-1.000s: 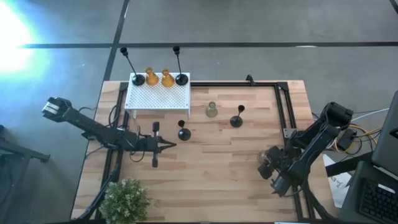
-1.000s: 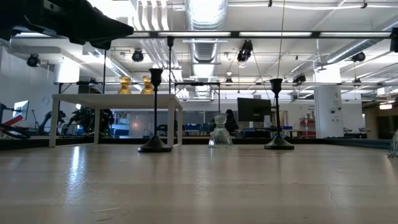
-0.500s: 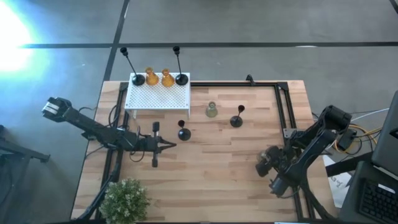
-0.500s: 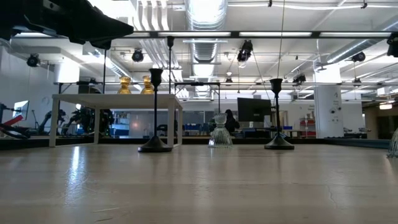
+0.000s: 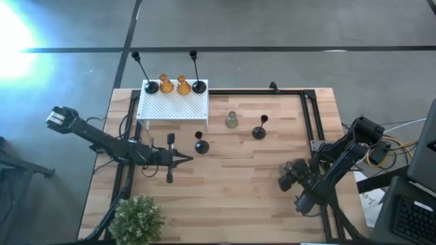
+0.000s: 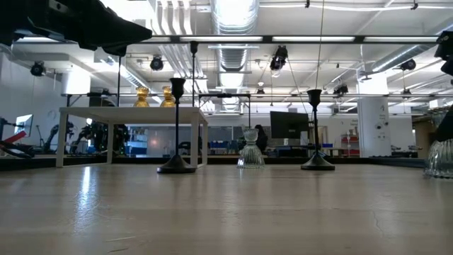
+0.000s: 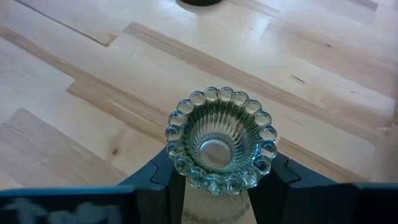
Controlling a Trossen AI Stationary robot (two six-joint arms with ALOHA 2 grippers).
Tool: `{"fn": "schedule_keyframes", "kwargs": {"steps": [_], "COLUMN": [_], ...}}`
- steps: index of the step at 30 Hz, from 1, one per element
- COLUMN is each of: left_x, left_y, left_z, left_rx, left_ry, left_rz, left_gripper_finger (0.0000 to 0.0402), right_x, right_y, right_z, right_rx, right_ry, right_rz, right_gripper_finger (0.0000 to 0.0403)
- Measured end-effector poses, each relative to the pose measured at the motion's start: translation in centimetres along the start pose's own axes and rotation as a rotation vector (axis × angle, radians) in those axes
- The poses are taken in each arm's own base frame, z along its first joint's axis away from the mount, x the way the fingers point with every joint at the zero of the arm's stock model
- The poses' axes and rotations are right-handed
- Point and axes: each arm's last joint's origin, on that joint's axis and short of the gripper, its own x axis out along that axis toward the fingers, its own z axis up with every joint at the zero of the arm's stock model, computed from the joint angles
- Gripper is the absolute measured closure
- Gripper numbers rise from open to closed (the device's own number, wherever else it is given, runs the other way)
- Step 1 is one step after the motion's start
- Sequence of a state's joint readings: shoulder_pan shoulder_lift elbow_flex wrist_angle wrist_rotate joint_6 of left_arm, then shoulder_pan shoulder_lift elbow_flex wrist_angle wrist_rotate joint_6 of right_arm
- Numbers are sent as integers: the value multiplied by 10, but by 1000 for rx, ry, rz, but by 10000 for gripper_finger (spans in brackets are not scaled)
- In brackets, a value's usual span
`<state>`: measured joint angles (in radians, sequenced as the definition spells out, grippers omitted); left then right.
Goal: Pick & Place candle stick holders
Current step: Put the bottom transparent candle holder on the shelf
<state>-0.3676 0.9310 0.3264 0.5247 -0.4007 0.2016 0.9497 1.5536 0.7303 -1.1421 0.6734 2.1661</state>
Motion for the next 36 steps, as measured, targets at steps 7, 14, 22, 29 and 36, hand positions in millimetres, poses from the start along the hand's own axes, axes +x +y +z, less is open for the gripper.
{"fn": "schedule_keyframes", "kwargs": {"steps": [7,14,22,29,36], "left_x": [0,0,0,0,3], "left_y": [0,1,4,10,18], "left_z": [0,2,2,12,32], "left_rx": [0,-7,-7,32,30], "left_ry": [0,-14,-7,2,-17], "left_rz": [0,20,113,281,391], "left_gripper_finger": [394,391,390,391,390], "right_x": [-4,-15,-29,-45,-46], "right_y": [-5,-13,-9,2,3], "right_z": [9,40,105,176,236], "right_rx": [-10,23,-73,-212,-317], "right_ry": [-23,-84,-165,-254,-272], "right_rz": [0,122,251,350,485], "right_gripper_finger": [282,282,282,282,282]}}
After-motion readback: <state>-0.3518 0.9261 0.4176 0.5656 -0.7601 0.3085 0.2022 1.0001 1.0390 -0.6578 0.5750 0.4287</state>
